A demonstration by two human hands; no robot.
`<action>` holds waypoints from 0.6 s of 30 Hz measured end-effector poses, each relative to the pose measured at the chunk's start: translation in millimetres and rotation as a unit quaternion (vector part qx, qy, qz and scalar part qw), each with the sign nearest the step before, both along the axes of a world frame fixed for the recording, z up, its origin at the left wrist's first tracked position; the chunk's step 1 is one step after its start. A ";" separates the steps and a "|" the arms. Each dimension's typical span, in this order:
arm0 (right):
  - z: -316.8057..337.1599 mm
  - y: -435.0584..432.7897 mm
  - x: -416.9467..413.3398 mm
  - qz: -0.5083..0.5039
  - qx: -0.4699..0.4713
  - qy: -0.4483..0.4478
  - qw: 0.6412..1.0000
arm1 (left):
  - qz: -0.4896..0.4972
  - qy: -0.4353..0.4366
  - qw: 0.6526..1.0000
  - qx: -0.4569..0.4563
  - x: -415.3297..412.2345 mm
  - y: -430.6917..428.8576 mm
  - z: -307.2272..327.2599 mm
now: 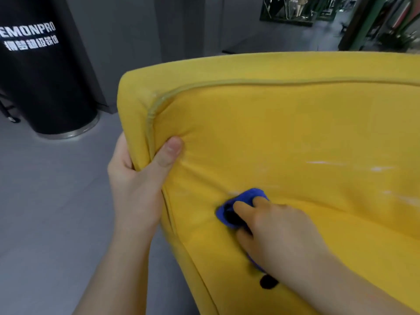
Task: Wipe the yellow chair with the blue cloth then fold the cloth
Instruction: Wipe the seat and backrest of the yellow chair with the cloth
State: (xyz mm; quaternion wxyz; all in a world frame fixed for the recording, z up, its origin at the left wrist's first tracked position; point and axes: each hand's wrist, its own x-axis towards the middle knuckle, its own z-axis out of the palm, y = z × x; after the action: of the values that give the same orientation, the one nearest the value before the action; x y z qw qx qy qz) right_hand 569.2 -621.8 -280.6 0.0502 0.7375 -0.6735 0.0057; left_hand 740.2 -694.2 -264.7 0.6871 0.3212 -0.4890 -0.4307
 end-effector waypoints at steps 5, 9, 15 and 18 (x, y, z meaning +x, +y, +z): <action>74.5 6.0 1.3 0.034 -0.253 -0.244 0.936 | 0.005 0.019 1.000 -0.002 -3.0 1.2 0.0; 49.8 -8.6 13.2 0.026 -0.264 -0.135 0.955 | 0.002 0.027 1.000 0.001 -2.4 0.7 1.2; -12.6 -3.5 -0.2 0.002 -0.012 -0.026 1.000 | -0.008 0.014 1.000 0.003 -4.7 2.3 1.4; -8.6 0.6 -8.7 -0.050 -0.039 -0.071 0.995 | -0.022 0.012 1.000 0.003 -2.9 3.0 0.9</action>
State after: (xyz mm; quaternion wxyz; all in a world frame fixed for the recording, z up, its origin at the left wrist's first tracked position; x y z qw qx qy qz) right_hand 560.5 -621.2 -289.2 0.0317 0.6980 -0.7106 0.0819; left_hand 737.3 -691.2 -263.8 0.6824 0.3077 -0.4861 -0.4510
